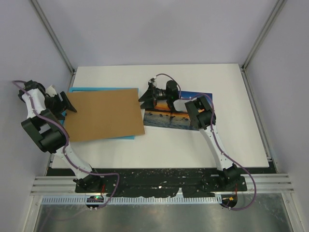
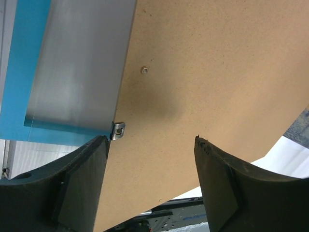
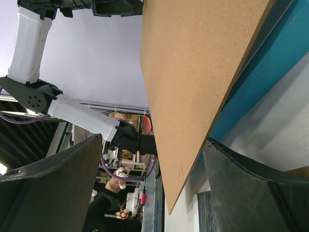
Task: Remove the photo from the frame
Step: Place the photo frame at the center of the board, then adjust the photo at the center of the board.
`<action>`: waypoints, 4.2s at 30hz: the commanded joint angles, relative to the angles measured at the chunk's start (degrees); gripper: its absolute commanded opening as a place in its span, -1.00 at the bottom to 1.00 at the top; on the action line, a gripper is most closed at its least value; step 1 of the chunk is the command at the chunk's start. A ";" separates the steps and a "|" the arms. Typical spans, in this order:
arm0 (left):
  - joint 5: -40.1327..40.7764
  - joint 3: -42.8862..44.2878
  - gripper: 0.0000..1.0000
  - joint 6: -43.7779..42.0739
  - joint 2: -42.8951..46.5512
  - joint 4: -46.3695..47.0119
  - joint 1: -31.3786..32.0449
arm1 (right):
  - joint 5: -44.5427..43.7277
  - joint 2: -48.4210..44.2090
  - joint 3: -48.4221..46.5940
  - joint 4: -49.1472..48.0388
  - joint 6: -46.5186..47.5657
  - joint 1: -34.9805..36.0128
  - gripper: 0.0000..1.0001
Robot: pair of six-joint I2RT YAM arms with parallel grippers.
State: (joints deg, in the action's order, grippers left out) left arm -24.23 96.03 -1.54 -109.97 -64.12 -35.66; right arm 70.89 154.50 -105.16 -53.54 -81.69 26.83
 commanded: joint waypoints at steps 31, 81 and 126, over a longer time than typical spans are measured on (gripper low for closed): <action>15.79 -6.82 0.99 -0.65 17.42 3.21 12.19 | -24.56 -21.60 8.05 62.14 50.91 5.69 0.79; 0.06 -13.06 0.99 -2.50 45.37 2.94 16.59 | -39.07 -57.04 44.69 111.37 117.98 -14.07 0.80; -0.29 -13.24 0.99 -0.83 48.27 2.77 17.29 | -57.18 -61.16 47.07 94.23 119.22 -19.27 0.80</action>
State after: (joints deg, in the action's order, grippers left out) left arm -23.64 80.55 -2.98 -63.09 -62.81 -18.70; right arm 14.26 94.76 -57.74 41.34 37.30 8.80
